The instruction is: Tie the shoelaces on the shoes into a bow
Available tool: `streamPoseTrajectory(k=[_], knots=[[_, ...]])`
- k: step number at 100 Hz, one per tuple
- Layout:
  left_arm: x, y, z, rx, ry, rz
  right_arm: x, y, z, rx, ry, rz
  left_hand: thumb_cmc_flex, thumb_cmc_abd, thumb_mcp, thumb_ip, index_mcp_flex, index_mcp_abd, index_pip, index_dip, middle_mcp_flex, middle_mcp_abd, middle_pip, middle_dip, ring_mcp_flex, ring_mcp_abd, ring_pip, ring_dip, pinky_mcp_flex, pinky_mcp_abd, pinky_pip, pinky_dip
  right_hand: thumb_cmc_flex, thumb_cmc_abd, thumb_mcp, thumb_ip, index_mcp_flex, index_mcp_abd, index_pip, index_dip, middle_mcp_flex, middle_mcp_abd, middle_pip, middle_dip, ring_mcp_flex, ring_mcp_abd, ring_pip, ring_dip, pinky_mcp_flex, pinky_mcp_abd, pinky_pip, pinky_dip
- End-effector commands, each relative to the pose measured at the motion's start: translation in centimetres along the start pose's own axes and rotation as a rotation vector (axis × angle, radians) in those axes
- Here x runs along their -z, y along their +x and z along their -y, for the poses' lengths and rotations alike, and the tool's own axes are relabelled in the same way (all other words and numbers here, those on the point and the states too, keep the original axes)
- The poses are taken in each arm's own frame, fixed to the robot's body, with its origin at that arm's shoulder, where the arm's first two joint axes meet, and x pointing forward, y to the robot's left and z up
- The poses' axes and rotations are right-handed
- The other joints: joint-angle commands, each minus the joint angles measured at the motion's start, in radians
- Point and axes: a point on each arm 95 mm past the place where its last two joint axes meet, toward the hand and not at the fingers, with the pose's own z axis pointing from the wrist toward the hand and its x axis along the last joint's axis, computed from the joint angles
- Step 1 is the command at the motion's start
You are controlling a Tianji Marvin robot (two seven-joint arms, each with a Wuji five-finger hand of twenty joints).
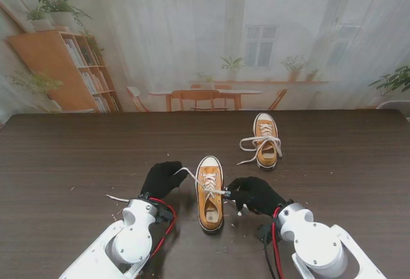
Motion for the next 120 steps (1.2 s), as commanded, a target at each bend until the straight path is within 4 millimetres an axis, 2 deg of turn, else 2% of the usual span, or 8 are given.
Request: streamPoseTrajectory(k=[1,7,57,77,90,106,115,120], knots=[[-0.2,-0.4,0.8,-0.017,-0.006,0.011,0.4,0.6,-0.8,0.013,0.023,-0.012,-0.025,0.038,-0.027,0.017,0.034,0.036,0.029,0.020,0.090,0.060,0.071,0.032,0.025,-0.250,0.079,0.024,0.046,-0.316,0.262,0.026,-0.035,0.001,-0.040,0.050,-0.036,-0.012,-0.028,0.040,-0.048,-0.019,-0.007,0.013,0.031,-0.001,-0.020,-0.029,0.023,-0.027,0.250,-0.037],[-0.2,-0.6,1.1,-0.034,-0.016,0.019,0.6,0.8,-1.3,0.023,0.028,-0.010,-0.023,0.044,-0.037,0.016,0.027,0.039,0.033,0.022,0.081,0.061,0.080,0.039,0.025,-0.252,0.083,0.021,0.047,-0.320,0.262,0.029,-0.044,0.004,-0.051,0.088,-0.047,-0.017,-0.060,0.094,-0.084,-0.018,-0.014,0.006,0.030,0.010,-0.052,-0.067,0.018,-0.009,0.223,-0.064],[-0.6,-1.8,2.1,-0.095,-0.067,0.060,1.2,1.3,-3.8,0.173,0.012,0.073,-0.009,0.058,-0.061,0.018,0.011,0.045,0.048,0.025,0.063,0.063,0.106,0.053,0.024,-0.264,0.093,0.012,0.048,-0.332,0.262,0.033,-0.078,0.059,-0.126,0.114,-0.037,-0.076,-0.103,0.129,-0.159,-0.019,-0.141,-0.070,0.026,0.117,-0.324,-0.217,0.002,0.051,0.125,-0.175],[-0.4,-1.7,2.3,-0.108,-0.072,0.073,1.4,1.0,-4.0,0.287,0.005,0.116,-0.007,0.060,-0.064,0.018,0.008,0.047,0.050,0.025,0.060,0.063,0.109,0.054,0.024,-0.266,0.094,0.009,0.048,-0.333,0.262,0.036,-0.098,0.085,-0.157,0.127,-0.028,-0.078,-0.118,0.136,-0.132,-0.018,-0.171,-0.103,0.024,0.125,-0.356,-0.195,0.011,-0.034,0.170,-0.198],[-0.3,-1.7,2.4,-0.106,-0.075,0.075,1.4,0.9,-4.2,0.310,-0.003,0.123,-0.007,0.062,-0.066,0.017,0.006,0.046,0.051,0.025,0.059,0.063,0.110,0.055,0.024,-0.265,0.095,0.008,0.048,-0.333,0.262,0.036,-0.097,0.078,-0.167,0.128,-0.017,-0.072,-0.117,0.139,-0.097,-0.021,-0.128,-0.084,0.028,0.066,-0.222,-0.122,0.028,-0.153,0.260,-0.169],[-0.1,-1.5,2.5,-0.112,-0.070,0.072,1.5,0.9,-4.3,0.316,0.004,0.109,-0.007,0.067,-0.070,0.015,0.003,0.043,0.052,0.026,0.056,0.062,0.110,0.056,0.024,-0.265,0.096,0.007,0.048,-0.330,0.262,0.036,-0.077,0.042,-0.180,0.126,-0.012,-0.070,-0.116,0.138,-0.057,-0.041,-0.056,-0.033,0.033,-0.022,-0.082,-0.068,0.039,-0.196,0.291,-0.101],[0.0,-1.3,2.6,-0.115,-0.070,0.075,1.6,1.0,-4.5,0.300,0.021,0.071,-0.005,0.075,-0.080,0.009,-0.006,0.038,0.048,0.026,0.045,0.062,0.105,0.056,0.024,-0.265,0.095,0.006,0.048,-0.330,0.262,0.035,-0.020,-0.059,-0.139,0.114,-0.031,-0.084,-0.123,0.133,-0.059,-0.068,0.012,0.022,0.034,-0.073,-0.031,-0.049,0.042,-0.204,0.291,-0.063],[0.0,-1.2,2.7,-0.113,-0.074,0.079,1.7,1.1,-4.7,0.288,0.038,0.041,-0.003,0.081,-0.090,0.004,-0.013,0.034,0.044,0.026,0.040,0.063,0.102,0.055,0.023,-0.261,0.092,0.004,0.047,-0.328,0.262,0.033,0.009,-0.188,-0.038,0.091,-0.073,-0.087,-0.137,0.121,-0.078,-0.100,0.091,0.091,0.035,-0.111,-0.001,-0.039,0.043,-0.222,0.291,-0.055]])
